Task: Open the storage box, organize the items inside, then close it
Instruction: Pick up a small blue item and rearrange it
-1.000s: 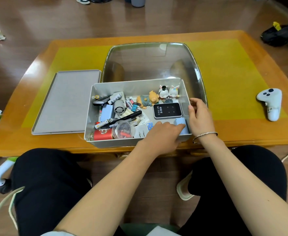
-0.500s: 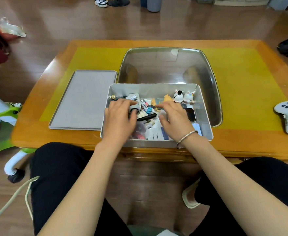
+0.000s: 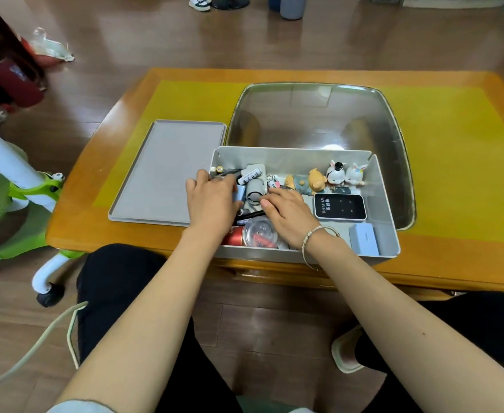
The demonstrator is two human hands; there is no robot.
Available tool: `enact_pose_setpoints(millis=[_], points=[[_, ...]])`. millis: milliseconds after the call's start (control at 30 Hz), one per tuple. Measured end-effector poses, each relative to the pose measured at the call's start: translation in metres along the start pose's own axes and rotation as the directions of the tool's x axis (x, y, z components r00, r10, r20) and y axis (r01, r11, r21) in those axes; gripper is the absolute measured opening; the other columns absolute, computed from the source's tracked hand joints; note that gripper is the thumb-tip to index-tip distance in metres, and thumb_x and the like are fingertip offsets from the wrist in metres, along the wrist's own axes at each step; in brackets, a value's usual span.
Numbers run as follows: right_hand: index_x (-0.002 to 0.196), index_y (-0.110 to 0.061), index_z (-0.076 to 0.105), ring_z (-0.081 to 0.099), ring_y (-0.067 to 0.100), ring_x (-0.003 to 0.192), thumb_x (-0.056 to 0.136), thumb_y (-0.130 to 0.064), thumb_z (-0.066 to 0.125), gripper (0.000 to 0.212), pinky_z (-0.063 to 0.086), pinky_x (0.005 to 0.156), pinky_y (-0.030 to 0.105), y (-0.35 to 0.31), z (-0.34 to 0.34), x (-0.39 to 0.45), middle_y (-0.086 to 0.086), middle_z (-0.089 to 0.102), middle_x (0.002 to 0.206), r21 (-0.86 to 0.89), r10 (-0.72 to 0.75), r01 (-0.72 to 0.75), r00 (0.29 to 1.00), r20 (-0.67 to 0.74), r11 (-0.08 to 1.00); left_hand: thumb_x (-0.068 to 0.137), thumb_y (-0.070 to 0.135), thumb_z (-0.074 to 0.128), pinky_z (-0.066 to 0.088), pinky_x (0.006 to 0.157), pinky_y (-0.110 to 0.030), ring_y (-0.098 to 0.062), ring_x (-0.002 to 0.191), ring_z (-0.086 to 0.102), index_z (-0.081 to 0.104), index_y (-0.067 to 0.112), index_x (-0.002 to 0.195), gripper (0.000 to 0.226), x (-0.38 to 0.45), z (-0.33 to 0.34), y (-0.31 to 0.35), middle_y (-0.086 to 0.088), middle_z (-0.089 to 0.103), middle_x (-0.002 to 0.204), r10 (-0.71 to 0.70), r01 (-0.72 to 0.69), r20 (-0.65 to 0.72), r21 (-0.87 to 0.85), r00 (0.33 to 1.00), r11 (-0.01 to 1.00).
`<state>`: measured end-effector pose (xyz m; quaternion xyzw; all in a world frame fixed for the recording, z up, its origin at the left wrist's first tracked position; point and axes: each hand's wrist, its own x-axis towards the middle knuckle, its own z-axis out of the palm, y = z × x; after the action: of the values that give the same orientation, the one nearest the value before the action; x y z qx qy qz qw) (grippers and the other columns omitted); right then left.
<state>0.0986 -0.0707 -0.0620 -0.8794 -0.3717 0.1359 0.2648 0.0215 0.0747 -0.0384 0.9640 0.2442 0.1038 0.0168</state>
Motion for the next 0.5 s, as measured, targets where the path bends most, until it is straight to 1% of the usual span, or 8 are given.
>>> enact_pose_setpoints(millis=[133,200,300,400,500], points=[[0.126,-0.017,0.057,0.030,0.023,0.132,0.101,-0.034,0.032,0.039,0.027,0.108,0.040,0.000,0.001,-0.001,0.003,0.047,0.138,0.018,-0.009,0.009,1.000,-0.014,1.000,0.084,0.037,0.067,0.016,0.072,-0.035,-0.029,0.108,0.043,0.044,0.012,0.120,0.050,-0.002,0.005,0.010,-0.009,0.069,0.093,-0.054,0.054,0.005,0.086,0.999,0.995],[0.127,-0.018,0.056,0.029,0.022,0.132,0.101,-0.034,0.032,0.039,0.027,0.108,0.039,0.000,0.002,0.000,0.003,0.046,0.139,0.020,-0.002,0.002,1.000,-0.009,1.000,0.085,0.038,0.065,0.021,0.074,-0.036,-0.028,0.110,0.043,0.040,0.009,0.124,0.054,0.001,0.008,0.015,-0.010,0.067,0.097,-0.085,0.083,0.019,0.112,0.996,0.990],[0.128,-0.018,0.055,0.028,0.022,0.133,0.101,-0.035,0.031,0.040,0.026,0.109,0.039,0.001,0.002,0.000,0.004,0.045,0.139,0.022,0.006,-0.006,1.000,0.001,1.000,0.084,0.040,0.066,0.026,0.079,-0.037,-0.028,0.112,0.043,0.038,0.005,0.126,0.061,0.008,0.011,0.018,-0.012,0.065,0.104,-0.116,0.112,0.028,0.107,0.993,0.988],[0.126,-0.017,0.057,0.031,0.023,0.131,0.100,-0.035,0.032,0.040,0.028,0.108,0.040,0.002,0.002,0.000,0.004,0.047,0.137,0.028,0.007,-0.007,1.000,0.002,1.000,0.080,0.039,0.068,0.023,0.076,-0.037,-0.029,0.109,0.045,0.041,0.003,0.123,0.062,0.008,0.014,0.016,-0.013,0.066,0.102,-0.099,0.099,-0.009,0.061,0.995,0.993],[0.122,-0.015,0.058,0.036,0.024,0.126,0.100,-0.035,0.033,0.039,0.031,0.105,0.040,0.002,0.002,0.001,0.004,0.052,0.129,0.040,0.017,-0.018,1.000,0.006,0.999,0.077,0.038,0.070,0.022,0.073,-0.036,-0.030,0.105,0.046,0.043,0.006,0.118,0.058,0.004,0.013,0.015,-0.013,0.067,0.099,-0.104,0.104,-0.047,-0.002,0.993,0.995]])
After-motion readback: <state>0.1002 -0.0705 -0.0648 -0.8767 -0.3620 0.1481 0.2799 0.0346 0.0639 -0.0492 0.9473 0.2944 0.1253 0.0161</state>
